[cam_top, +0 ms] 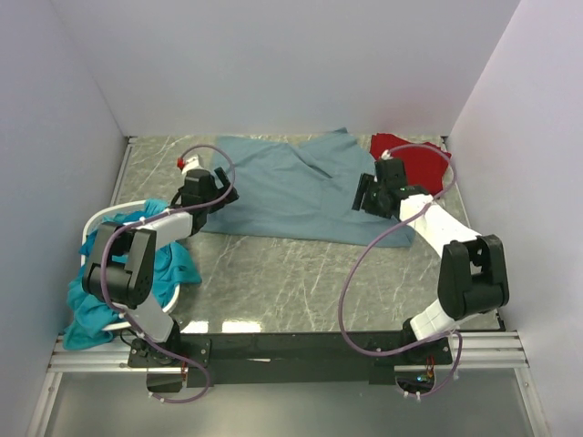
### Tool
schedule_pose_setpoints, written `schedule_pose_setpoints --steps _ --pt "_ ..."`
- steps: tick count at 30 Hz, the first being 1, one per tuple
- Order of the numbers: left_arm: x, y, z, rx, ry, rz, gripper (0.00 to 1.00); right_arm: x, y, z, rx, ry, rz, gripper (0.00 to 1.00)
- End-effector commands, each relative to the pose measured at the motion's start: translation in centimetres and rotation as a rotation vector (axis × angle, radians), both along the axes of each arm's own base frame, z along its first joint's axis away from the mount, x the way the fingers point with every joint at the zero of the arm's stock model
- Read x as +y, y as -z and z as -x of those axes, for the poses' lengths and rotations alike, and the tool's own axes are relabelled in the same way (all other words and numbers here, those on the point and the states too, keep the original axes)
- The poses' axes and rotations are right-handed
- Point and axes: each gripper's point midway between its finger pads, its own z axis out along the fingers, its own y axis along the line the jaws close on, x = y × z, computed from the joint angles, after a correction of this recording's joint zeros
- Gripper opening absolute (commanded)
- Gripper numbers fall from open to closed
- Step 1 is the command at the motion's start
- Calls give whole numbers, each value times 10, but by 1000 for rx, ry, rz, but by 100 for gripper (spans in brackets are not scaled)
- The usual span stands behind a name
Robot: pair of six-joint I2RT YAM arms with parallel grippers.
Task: Fold and stack the t-shirts
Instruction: Fold the tshirt
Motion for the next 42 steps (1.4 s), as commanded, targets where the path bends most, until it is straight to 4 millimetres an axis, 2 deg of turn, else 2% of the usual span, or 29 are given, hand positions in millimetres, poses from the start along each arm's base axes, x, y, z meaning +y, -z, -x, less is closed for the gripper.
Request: schedule_pose_setpoints --steps 1,7,14,26,30,35,39,42 --pt "-18 -6 -6 -63 60 90 99 17 11 -1 0 -50 -90 69" --pt "-18 28 -2 16 47 94 99 24 44 13 98 -58 -125 67" --pt "-5 45 11 59 -2 87 99 25 70 26 191 -53 -128 64" --pt "8 43 36 57 -44 87 100 24 95 71 291 -65 -157 63" --pt "14 42 45 65 -68 85 99 22 100 93 309 -64 -168 63" --pt "19 40 58 61 -91 90 99 21 99 119 315 -66 -192 63" --pt "25 31 71 37 -112 92 100 20 96 138 307 -77 -205 63" --pt "28 22 79 12 -124 95 100 19 89 142 288 -77 -207 63"
